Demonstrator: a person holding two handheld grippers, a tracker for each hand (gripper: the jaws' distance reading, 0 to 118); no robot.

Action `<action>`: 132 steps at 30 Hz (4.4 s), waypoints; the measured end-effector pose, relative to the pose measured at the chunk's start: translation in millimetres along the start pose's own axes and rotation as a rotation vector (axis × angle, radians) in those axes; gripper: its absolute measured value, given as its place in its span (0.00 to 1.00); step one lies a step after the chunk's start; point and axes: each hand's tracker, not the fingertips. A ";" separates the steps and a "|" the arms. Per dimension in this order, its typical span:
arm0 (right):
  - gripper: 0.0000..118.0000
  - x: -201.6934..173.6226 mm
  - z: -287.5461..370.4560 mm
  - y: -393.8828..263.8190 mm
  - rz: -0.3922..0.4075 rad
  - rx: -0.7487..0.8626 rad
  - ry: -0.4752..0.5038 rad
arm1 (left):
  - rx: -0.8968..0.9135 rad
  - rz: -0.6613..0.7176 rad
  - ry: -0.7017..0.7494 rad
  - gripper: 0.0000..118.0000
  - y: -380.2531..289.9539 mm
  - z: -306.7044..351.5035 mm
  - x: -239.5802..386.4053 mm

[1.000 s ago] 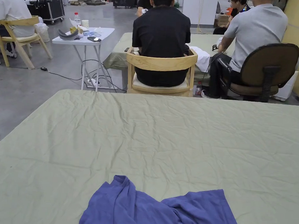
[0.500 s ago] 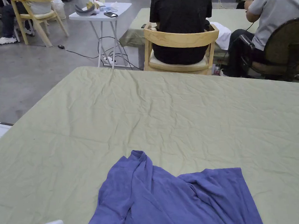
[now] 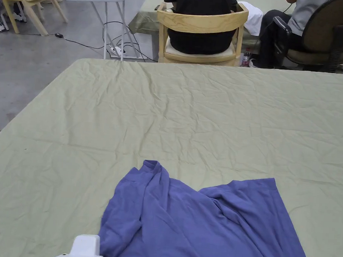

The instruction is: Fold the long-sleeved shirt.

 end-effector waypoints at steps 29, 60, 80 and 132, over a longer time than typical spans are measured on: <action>0.04 -62.5 -161.2 244.2 0.225 -0.104 0.014 | 0.445 0.484 -0.229 0.08 31.8 123.6 -40.3; 0.04 11.4 211.3 521.1 -0.009 0.492 -0.208 | 0.844 0.480 -0.379 0.08 420.1 220.1 -24.9; 0.04 16.9 -105.9 407.1 0.158 0.132 -0.207 | 0.400 0.125 -0.140 0.08 358.1 -54.8 23.8; 0.03 57.2 1.7 -5.7 -0.216 0.000 -0.008 | 0.078 0.092 -0.299 0.94 168.0 -36.3 137.5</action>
